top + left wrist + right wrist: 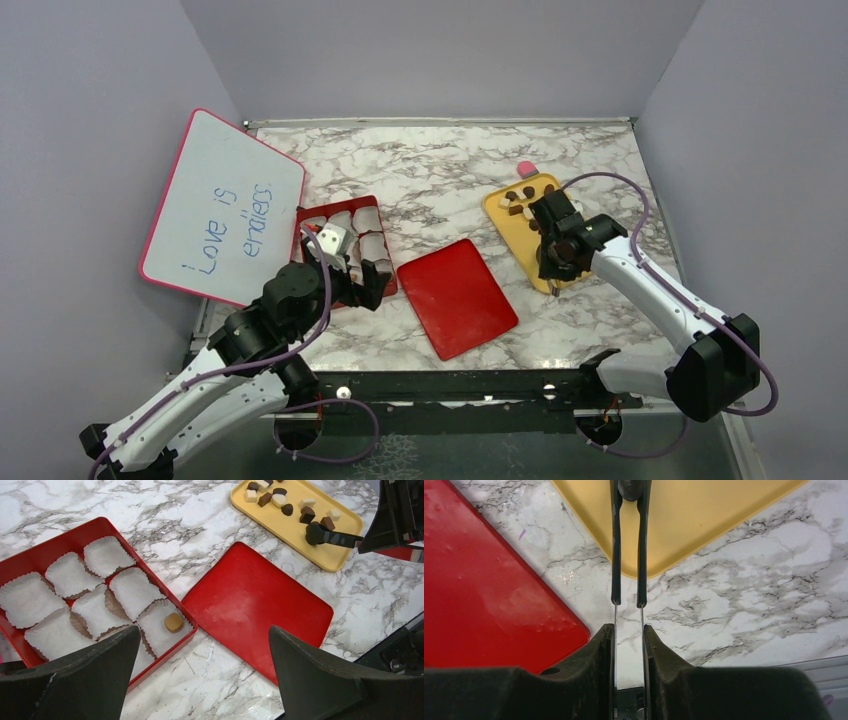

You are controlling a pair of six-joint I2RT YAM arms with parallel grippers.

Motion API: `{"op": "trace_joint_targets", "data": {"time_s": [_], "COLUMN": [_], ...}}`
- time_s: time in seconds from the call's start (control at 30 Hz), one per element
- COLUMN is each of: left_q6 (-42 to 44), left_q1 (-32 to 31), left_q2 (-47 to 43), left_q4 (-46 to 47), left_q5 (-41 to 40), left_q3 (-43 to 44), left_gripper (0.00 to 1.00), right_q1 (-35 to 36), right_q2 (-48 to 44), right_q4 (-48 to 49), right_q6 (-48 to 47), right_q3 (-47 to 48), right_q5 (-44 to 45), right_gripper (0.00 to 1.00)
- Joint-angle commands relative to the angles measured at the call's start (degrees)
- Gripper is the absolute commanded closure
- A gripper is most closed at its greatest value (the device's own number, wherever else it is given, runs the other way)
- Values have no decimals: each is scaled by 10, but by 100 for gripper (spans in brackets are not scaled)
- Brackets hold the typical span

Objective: Pack the chocolate

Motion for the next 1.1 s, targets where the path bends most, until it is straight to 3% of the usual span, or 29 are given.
{"op": "trace_joint_targets", "data": {"time_s": [0.0, 0.43, 0.7, 1.07], "left_q6": [0, -3, -11, -16], "left_q1": [3, 3, 3, 3], "left_q2": [-21, -49, -42, -2], "left_q4": [10, 11, 11, 12], "left_q5": [-32, -61, -73, -87], "left_q3": [-4, -5, -2, 60], "left_gripper": [1, 1, 1, 1], "right_q1": [-2, -2, -2, 6], "right_q2": [-11, -60, -55, -55], "right_q4": [21, 32, 78, 140], "right_q6": [-23, -78, -144, -142], "right_q3": [10, 42, 62, 96], "right_q5": [-25, -61, -124, -257], "right_gripper": [76, 77, 77, 78]}}
